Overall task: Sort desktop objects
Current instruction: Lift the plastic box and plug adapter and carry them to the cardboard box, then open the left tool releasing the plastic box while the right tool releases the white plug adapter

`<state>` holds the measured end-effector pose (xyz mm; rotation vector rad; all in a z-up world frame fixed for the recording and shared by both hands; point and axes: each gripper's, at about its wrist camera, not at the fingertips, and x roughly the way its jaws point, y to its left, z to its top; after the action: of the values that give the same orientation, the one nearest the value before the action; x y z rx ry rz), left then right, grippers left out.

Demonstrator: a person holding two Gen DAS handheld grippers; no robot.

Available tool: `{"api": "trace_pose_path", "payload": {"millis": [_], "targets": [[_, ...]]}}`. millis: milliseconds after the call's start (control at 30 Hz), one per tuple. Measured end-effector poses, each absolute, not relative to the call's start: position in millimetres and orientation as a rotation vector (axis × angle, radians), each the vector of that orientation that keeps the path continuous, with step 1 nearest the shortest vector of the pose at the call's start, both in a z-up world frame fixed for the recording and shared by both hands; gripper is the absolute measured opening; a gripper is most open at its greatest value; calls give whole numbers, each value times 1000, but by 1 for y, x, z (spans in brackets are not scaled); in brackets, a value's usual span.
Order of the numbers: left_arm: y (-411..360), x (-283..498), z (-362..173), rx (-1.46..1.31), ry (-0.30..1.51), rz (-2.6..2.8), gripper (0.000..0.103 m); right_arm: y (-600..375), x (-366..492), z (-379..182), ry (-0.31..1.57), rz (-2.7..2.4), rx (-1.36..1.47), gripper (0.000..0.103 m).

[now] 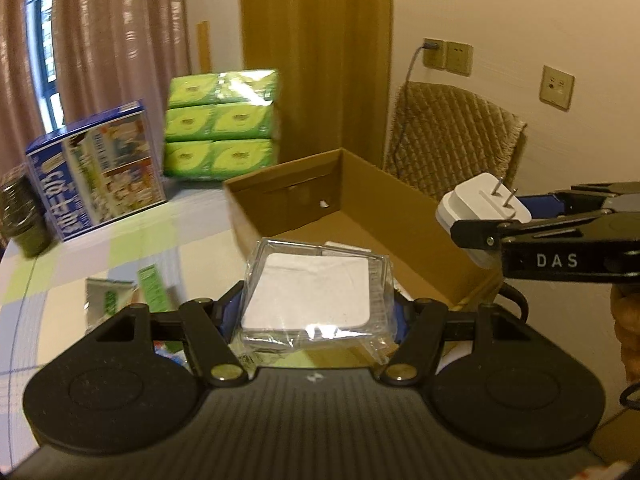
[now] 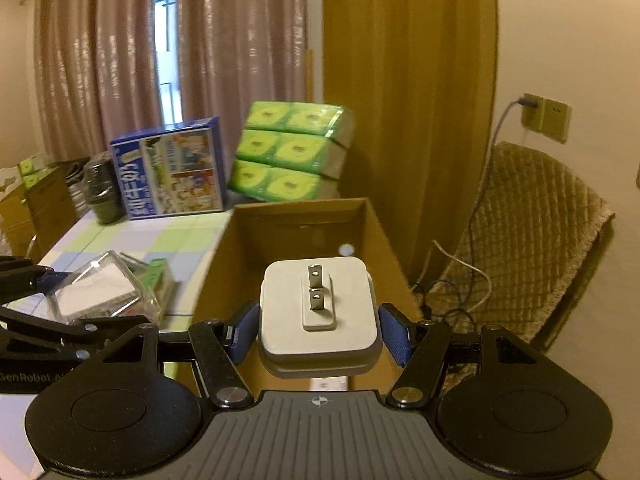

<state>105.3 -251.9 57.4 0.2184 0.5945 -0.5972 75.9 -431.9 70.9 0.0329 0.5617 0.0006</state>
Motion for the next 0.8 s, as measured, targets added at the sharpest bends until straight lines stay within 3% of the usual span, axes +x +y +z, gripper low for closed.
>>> {"api": "trace_pose_path", "payload": {"millis": [667,800], "targets": [[-307,150,16,234,652,-662,64,-472,120,38,607,-18,68,62],[-313,156,12,240,643,-681,75,-477,124,37,614,-32,71,62]]}}
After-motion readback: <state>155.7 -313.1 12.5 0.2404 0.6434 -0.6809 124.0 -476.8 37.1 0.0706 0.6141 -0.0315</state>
